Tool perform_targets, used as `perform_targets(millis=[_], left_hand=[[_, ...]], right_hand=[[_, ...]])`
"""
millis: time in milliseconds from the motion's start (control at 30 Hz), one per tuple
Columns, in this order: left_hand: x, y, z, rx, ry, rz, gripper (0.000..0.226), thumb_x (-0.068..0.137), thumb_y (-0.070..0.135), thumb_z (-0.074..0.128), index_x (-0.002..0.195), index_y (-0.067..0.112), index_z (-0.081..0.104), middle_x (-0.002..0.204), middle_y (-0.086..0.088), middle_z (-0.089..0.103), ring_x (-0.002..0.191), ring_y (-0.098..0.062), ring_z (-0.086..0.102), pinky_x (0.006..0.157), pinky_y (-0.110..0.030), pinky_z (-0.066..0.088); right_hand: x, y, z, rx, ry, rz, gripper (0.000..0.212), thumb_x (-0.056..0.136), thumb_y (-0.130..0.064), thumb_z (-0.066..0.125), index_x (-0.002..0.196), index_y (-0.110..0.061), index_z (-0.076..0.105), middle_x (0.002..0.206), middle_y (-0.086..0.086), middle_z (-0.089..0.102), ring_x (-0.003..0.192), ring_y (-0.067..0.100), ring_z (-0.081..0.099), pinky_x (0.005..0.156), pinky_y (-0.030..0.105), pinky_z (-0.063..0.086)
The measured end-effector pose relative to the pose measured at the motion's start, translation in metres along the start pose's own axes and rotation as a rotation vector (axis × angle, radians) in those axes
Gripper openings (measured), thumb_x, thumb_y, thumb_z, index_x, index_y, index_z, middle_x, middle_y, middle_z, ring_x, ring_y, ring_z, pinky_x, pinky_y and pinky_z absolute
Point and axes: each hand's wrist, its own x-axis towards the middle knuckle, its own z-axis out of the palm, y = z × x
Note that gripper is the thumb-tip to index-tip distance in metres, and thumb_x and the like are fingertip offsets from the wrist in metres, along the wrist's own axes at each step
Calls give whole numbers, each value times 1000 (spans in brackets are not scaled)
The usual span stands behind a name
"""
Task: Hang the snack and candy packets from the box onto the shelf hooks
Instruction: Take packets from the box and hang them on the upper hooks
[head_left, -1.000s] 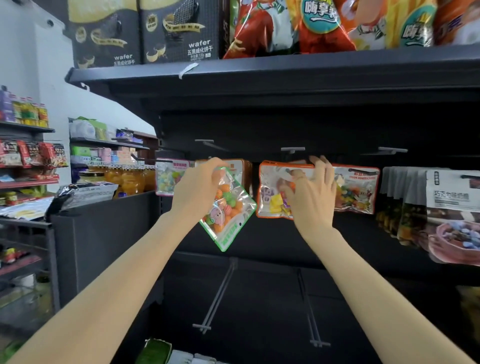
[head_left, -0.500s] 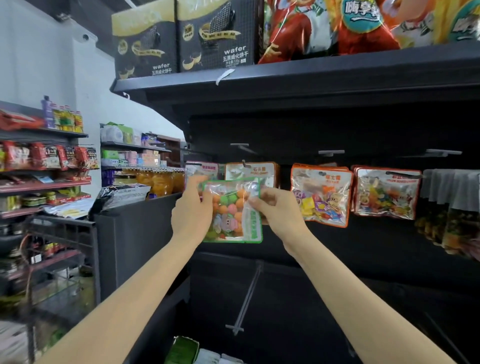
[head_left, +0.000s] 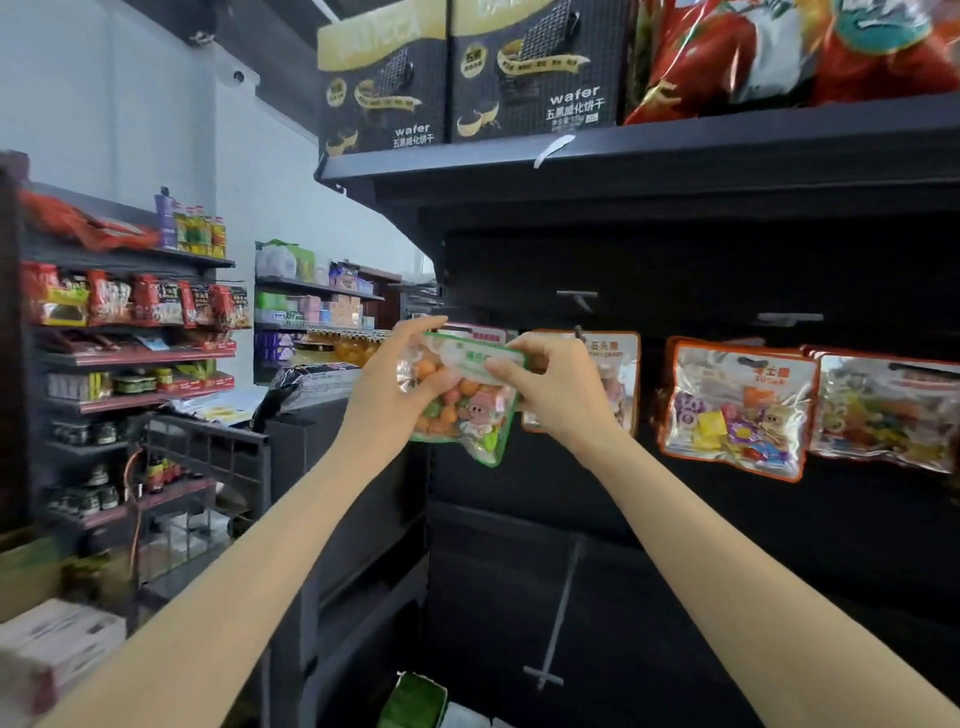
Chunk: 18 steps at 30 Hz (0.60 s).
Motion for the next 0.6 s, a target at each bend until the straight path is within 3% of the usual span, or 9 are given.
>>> perform_targets(millis=[67,167,333,500,600], left_hand=[[5,-9,-10,25,46,-10,47,86,19,66,129,30,48,110,23,49,91,27,45,73,5,35],[16,-25,-20,74,132,-23,47,87,24,65,130,33,49,121,12,51,105,3,47,85,-14,37],[39,-51,-31,150,128,-104,42,89,34,62,130,34,53,122,-1,53,108,-6,41,86,-18,26],[51,-62,-24,75,70,-133,42,88,33,62,130,32,54,123,-5,55,115,-16,46,88,-21,29],[52,-68,-19,46,80,-133,44,88,34,62,131,33,53,124,-5,53,112,-12,44,85,-17,28]], right_hand=[[8,-4,16,-11,35,-25,3,90,-18,63,87,-17,65,85,-3,70,82,10,68,68,28,56],[25,-9,42,-62,147,-31,7,90,-18,62,86,-14,65,82,-3,68,79,12,65,66,29,54],[49,-12,72,-81,231,35,8,91,-18,60,83,-19,60,72,-14,57,68,0,55,57,7,41],[57,0,83,-150,319,111,9,93,-20,56,90,-13,62,79,-5,61,72,7,56,57,15,40],[55,3,86,-159,351,106,9,93,-19,55,91,-12,61,79,-4,61,66,3,55,52,7,39]])
